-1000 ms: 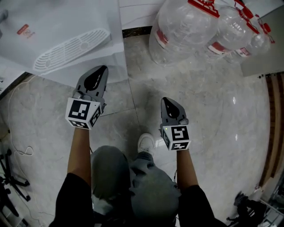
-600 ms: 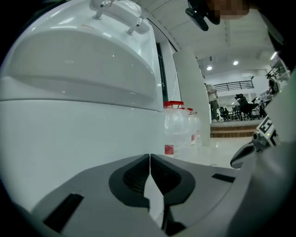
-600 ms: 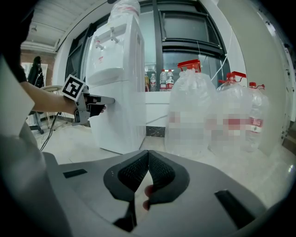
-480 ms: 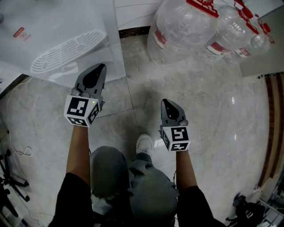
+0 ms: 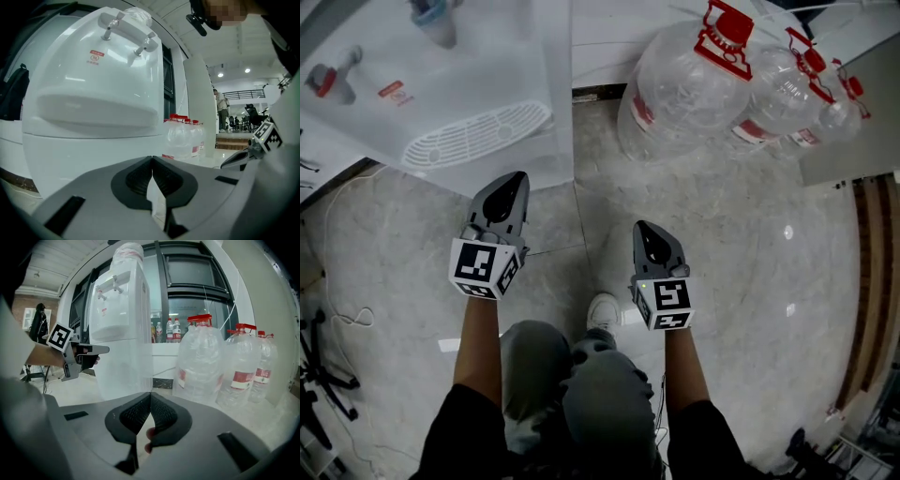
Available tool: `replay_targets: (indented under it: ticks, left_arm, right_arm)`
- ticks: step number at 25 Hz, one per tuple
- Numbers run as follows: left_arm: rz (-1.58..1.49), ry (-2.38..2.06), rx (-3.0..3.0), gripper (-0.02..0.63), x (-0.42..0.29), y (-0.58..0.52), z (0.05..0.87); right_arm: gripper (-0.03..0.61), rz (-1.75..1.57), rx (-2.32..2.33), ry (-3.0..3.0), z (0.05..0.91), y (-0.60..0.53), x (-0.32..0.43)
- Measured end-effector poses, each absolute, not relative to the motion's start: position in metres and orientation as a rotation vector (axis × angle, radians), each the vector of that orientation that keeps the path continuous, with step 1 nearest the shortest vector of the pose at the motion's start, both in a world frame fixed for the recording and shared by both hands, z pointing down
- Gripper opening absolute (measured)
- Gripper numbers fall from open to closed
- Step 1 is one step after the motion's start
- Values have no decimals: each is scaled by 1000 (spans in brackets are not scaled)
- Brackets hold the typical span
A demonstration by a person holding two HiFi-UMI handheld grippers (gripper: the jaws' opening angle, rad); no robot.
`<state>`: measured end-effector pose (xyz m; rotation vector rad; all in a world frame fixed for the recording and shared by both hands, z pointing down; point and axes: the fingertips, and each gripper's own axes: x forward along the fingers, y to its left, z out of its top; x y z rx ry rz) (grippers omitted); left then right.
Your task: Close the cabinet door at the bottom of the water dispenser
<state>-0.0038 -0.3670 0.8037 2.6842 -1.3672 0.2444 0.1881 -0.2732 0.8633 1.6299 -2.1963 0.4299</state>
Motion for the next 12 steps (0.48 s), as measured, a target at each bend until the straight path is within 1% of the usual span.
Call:
replay_targets:
  ticks: [8, 12]
  left_arm:
    - [263, -1398, 2589, 15, -18, -346, 736]
    - [285, -1402, 2547, 14, -23, -329, 686]
  right_arm:
    - [12, 437, 1604, -2204, 768, -275, 178]
    - [12, 447, 1591, -2213, 709, -276, 175]
